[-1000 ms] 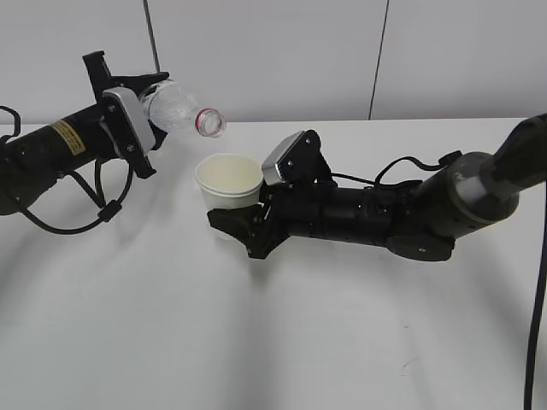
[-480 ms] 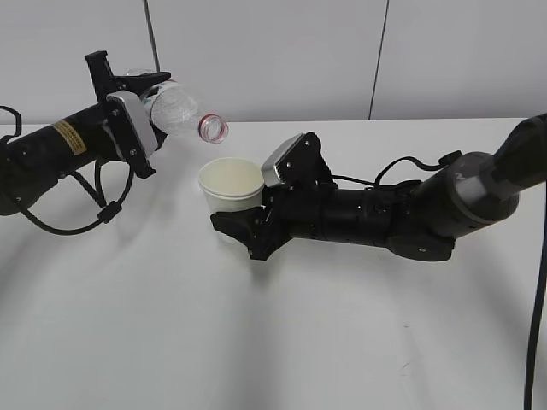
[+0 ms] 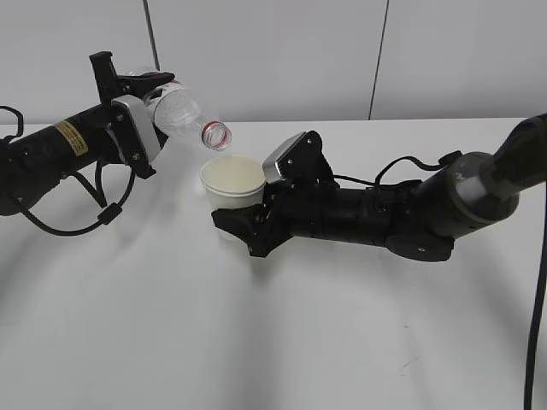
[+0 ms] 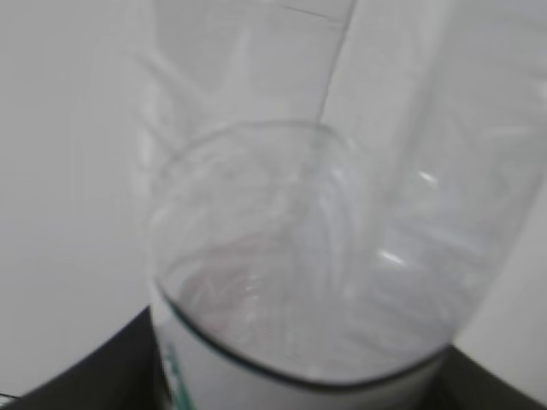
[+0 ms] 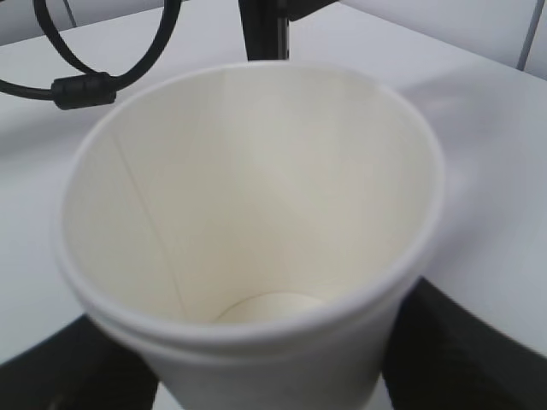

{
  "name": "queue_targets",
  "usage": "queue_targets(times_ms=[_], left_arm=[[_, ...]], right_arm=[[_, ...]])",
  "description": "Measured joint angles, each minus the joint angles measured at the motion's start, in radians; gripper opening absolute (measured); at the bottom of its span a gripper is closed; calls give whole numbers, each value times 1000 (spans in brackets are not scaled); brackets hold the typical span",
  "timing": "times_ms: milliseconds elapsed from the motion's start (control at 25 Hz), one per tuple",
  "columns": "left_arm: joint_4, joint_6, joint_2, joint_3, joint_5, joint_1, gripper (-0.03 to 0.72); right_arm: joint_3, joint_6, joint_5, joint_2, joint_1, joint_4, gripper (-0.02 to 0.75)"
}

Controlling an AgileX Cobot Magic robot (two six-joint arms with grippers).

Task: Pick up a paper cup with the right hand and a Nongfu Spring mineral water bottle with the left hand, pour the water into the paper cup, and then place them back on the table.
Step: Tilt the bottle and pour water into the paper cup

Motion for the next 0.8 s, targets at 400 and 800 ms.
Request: queue_targets(times_ms=[400,800], left_arm=[[-2,33,0,0,0,-5,372],[-4,64,0,0,-1,-5,372]], right_arm=[[0,0,1,0,0,0,508],[0,0,2,0,0,0,508]])
